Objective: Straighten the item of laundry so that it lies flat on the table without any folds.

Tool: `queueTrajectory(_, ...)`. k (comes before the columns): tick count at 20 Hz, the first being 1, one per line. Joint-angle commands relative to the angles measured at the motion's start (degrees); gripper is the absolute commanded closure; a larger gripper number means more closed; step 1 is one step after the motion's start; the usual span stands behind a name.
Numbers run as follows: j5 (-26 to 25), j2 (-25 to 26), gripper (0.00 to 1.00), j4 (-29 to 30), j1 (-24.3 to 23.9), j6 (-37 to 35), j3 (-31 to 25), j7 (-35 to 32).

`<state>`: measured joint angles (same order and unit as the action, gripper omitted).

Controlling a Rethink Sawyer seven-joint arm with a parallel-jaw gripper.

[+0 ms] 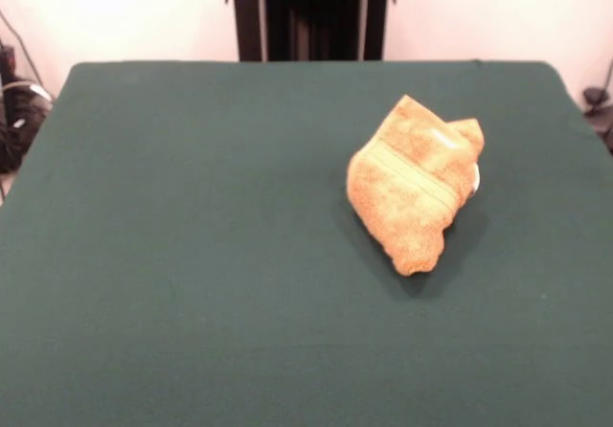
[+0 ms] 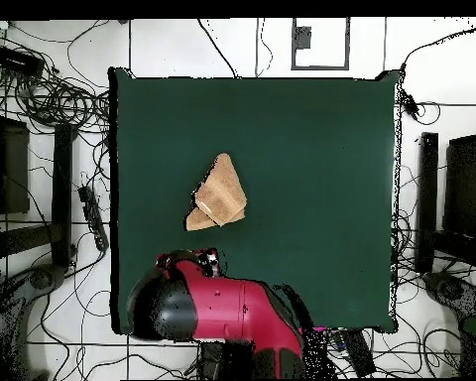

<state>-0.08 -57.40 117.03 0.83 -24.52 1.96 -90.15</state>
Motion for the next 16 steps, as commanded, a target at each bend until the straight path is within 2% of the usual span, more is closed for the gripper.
queueTrajectory(1,-0.38,12.65,0.00,-5.89,0.54,6.06,-1.48,-11.04)
queueTrajectory(9,0.72,18.46,0.00,-9.12,-1.26,8.51,-3.25,-9.46)
queueTrajectory(12,-0.69,19.97,0.00,-12.53,0.90,8.56,-0.52,-9.04)
queueTrajectory(14,-2.74,19.68,0.00,-16.62,3.81,6.31,3.34,-8.02)
queueTrajectory(16,-3.38,20.34,0.00,-19.44,4.99,4.57,4.63,-7.08)
